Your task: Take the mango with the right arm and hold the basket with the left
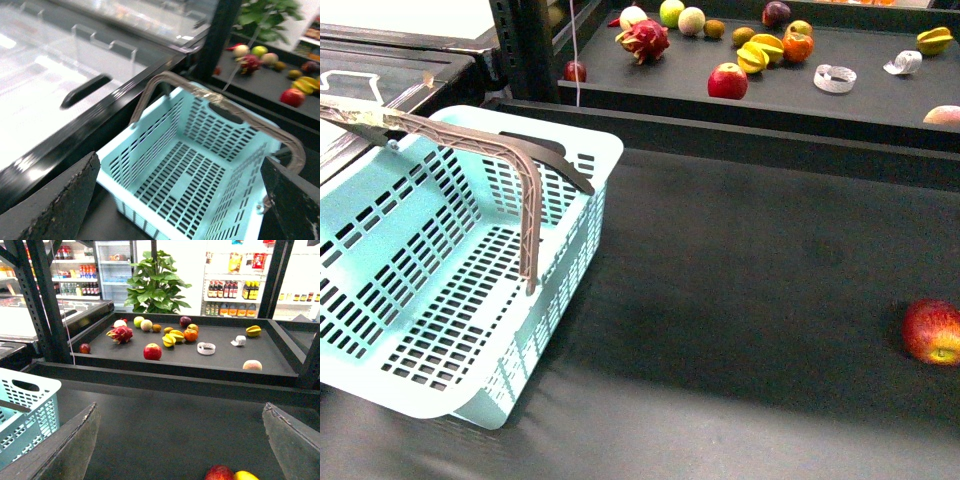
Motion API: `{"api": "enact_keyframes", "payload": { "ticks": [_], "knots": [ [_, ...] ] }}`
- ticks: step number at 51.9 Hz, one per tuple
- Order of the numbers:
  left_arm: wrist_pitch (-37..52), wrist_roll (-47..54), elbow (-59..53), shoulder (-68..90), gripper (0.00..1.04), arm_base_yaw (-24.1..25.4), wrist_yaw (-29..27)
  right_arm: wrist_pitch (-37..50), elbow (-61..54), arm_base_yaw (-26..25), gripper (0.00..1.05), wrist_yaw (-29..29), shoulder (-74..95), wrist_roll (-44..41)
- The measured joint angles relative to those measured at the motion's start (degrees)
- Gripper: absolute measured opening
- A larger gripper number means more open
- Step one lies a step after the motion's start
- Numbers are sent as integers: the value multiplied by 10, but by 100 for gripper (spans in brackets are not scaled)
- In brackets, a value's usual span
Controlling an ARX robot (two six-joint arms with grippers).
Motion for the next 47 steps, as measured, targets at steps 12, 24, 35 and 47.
{"api": "enact_keyframes", "payload": {
  "ticks": [12,24,35,47],
  "knots": [
    [235,-192,59,347,97,13,-18,0,0,0,97,0,0,0],
    [342,-327,192,661,97,19,36,0,0,0,97,0,0,0],
    [366,-413,308,836,97,6,56,0,0,0,97,0,0,0],
    [371,-475,408,975,97,-20,78,0,0,0,97,0,0,0]
  ]
}}
